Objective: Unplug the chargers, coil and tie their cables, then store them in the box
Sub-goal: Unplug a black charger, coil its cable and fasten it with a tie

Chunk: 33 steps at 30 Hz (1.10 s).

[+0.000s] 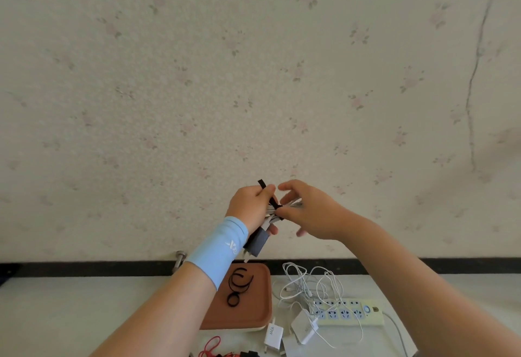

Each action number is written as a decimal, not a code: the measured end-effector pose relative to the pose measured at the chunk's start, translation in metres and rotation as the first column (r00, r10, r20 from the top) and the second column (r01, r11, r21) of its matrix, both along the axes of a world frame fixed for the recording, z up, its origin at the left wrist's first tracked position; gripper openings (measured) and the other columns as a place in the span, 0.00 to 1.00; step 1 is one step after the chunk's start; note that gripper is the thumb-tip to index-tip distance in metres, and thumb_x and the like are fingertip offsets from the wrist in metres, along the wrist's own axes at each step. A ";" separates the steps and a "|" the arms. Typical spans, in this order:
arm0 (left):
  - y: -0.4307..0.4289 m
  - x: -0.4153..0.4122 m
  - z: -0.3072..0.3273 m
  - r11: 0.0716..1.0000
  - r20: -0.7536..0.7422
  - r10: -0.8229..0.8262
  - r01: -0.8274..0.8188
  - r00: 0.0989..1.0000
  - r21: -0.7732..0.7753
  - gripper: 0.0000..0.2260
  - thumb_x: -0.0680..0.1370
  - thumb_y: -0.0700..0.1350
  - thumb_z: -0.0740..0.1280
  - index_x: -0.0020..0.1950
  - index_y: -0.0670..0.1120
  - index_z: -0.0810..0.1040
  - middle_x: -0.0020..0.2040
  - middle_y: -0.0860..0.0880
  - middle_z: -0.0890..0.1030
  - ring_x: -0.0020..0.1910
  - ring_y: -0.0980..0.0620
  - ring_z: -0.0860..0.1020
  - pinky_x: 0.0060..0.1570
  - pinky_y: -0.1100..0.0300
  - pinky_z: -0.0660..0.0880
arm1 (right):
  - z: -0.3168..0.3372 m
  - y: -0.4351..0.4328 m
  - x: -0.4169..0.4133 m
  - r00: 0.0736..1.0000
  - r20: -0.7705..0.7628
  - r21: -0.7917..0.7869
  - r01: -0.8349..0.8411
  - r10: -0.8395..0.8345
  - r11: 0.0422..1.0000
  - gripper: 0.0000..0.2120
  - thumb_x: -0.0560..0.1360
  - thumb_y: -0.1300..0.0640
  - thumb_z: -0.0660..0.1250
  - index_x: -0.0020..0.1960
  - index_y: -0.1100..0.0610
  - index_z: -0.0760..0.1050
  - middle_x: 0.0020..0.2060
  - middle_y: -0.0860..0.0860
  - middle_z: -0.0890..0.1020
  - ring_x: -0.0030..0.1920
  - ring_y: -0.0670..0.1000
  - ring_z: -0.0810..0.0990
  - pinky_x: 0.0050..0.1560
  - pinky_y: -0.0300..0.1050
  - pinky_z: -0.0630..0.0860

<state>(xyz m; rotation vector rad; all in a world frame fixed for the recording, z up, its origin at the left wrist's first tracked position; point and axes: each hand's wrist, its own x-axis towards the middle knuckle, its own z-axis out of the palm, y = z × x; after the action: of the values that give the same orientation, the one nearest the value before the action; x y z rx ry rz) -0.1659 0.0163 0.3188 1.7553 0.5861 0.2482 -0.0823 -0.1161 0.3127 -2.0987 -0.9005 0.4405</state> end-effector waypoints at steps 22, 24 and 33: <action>0.020 -0.004 -0.007 0.977 0.092 -0.206 0.210 0.974 -0.034 0.08 0.78 0.47 0.70 0.42 0.44 0.83 0.38 0.45 0.82 0.38 0.50 0.78 0.42 0.57 0.77 | 0.006 -0.013 -0.003 0.956 0.287 0.245 -0.140 0.066 0.959 0.26 0.71 0.64 0.77 0.55 0.47 0.63 0.43 0.47 0.80 0.39 0.46 0.79 0.43 0.43 0.78; 0.017 -0.005 -0.007 0.952 0.118 -0.249 0.266 0.961 -0.154 0.07 0.80 0.46 0.67 0.47 0.42 0.80 0.40 0.44 0.82 0.40 0.49 0.79 0.46 0.57 0.78 | 0.006 -0.012 -0.005 0.955 0.294 0.284 -0.128 0.041 0.950 0.26 0.71 0.64 0.77 0.55 0.46 0.64 0.42 0.47 0.80 0.39 0.47 0.79 0.42 0.42 0.78; 0.025 0.000 -0.007 0.977 0.085 -0.155 0.140 0.984 0.158 0.06 0.76 0.46 0.73 0.47 0.42 0.83 0.40 0.46 0.86 0.38 0.53 0.82 0.40 0.64 0.78 | 0.002 -0.009 -0.001 0.996 0.055 0.219 0.051 -0.065 0.974 0.38 0.66 0.49 0.82 0.68 0.42 0.65 0.61 0.43 0.74 0.60 0.44 0.76 0.54 0.40 0.74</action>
<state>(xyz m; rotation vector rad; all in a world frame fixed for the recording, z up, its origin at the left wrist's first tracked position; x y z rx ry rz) -0.1663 0.0410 0.3114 1.9123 0.3728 0.2780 -0.0831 -0.1249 0.3150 -1.9407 -0.8786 0.2364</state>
